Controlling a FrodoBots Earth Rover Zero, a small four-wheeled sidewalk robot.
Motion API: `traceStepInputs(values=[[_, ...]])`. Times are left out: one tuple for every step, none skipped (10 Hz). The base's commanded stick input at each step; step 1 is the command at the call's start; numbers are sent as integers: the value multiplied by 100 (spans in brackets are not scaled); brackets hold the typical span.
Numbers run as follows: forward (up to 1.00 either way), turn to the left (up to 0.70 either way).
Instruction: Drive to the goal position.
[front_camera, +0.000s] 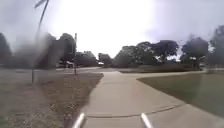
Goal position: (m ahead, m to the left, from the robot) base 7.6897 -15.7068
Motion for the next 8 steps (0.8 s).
traceStepInputs(values=[[70,0],[70,0],[70,0],[70,0],[70,-22],[70,-7],[70,0],[70,0]])
